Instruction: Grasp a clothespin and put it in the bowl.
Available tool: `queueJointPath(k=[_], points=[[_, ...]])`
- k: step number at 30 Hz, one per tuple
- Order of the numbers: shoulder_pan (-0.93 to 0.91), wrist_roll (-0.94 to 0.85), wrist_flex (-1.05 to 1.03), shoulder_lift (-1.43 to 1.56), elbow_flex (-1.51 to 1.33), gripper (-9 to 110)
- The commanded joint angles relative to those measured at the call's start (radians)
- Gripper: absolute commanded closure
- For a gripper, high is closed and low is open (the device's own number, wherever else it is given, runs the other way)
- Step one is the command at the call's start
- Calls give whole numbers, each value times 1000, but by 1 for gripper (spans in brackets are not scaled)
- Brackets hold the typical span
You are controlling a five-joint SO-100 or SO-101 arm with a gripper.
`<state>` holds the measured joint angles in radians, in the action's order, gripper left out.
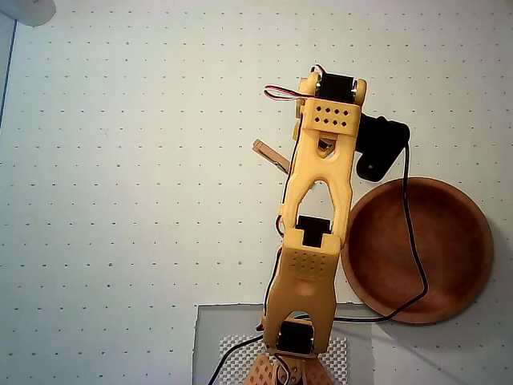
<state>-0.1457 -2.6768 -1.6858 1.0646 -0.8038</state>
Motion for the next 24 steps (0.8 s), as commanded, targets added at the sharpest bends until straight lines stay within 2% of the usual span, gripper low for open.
queueJointPath(k=[1,15,24], points=[[26,-64,-11,81,58,58],[58,-60,-12,9,57,58],[106,98,5,-67,81,59]])
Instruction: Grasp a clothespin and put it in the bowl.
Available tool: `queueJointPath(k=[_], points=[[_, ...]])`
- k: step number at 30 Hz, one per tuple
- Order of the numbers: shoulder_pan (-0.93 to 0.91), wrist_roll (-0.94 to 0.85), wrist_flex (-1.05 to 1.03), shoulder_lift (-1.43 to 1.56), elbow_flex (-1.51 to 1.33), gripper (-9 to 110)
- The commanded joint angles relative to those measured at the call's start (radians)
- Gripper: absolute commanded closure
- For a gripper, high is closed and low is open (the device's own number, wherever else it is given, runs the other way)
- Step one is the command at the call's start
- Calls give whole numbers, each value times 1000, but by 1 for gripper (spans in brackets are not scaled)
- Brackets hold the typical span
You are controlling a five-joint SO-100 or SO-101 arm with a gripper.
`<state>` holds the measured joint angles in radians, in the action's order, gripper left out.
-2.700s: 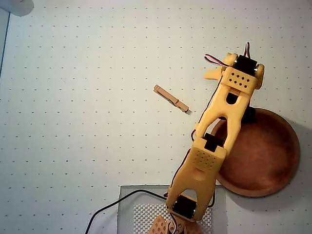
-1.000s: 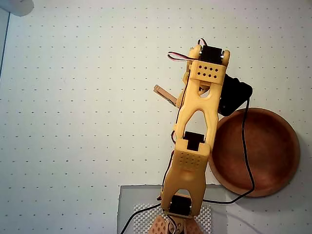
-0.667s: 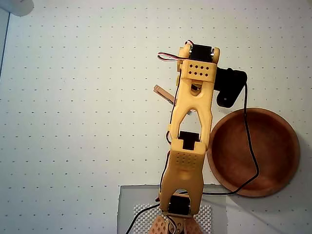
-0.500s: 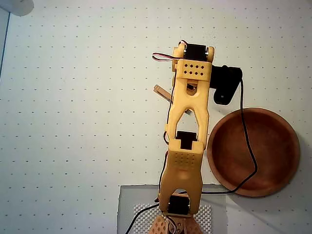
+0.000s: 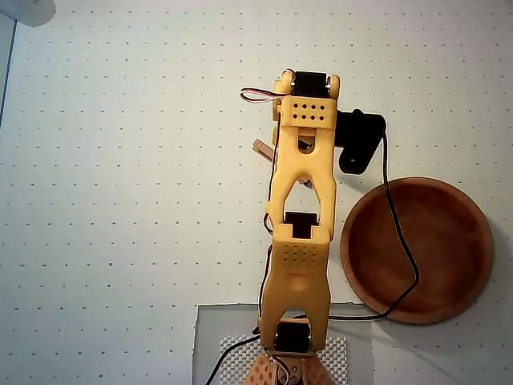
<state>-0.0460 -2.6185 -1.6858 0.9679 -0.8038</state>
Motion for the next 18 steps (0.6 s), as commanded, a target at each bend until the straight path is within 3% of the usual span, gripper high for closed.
queueJointPath(k=[1,9,18], points=[[11,51,5,20,94,59],[11,181,5,-98,249,59],[8,210,3,-235,388,59]])
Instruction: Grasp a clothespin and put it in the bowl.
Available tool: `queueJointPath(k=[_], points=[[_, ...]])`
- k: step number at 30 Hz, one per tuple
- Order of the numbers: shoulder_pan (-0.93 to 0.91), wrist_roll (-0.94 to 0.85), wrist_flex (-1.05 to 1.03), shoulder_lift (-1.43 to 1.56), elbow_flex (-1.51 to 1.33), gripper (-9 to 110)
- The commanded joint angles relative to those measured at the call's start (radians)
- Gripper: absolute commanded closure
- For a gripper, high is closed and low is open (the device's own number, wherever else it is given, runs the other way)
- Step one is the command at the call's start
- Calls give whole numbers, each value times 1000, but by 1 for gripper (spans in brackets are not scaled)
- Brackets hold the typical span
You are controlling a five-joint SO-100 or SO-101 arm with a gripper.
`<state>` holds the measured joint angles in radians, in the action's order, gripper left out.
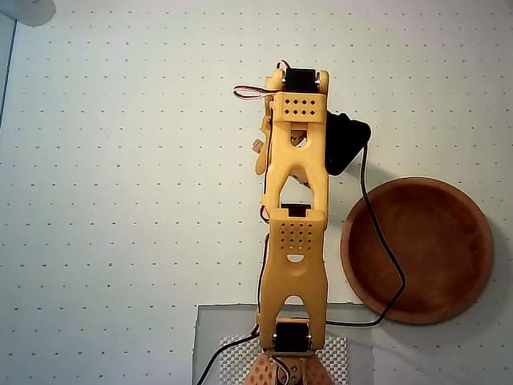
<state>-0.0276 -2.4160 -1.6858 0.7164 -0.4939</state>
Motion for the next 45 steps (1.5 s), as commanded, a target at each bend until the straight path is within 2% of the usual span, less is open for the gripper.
queueJointPath(k=[1,37,45], points=[[-11,8,3,11,81,59],[-21,8,-15,-51,-18,59],[-28,-6,-104,-58,-11,59]])
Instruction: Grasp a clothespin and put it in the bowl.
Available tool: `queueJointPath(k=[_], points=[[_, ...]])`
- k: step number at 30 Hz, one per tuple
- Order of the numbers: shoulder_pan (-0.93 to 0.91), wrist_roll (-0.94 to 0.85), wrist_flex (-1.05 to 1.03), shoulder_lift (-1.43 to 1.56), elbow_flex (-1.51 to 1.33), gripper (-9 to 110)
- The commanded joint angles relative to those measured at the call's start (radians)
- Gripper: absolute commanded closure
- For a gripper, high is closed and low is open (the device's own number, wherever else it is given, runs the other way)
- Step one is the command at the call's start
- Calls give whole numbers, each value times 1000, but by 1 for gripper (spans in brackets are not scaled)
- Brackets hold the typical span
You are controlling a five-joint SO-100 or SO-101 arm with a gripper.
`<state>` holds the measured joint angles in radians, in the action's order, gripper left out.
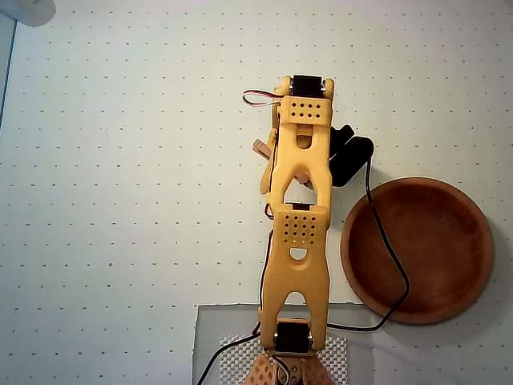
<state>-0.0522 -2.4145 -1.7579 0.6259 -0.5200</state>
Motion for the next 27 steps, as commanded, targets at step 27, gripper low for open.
queueJointPath(k=[27], points=[[-11,-8,-32,26,9,59]])
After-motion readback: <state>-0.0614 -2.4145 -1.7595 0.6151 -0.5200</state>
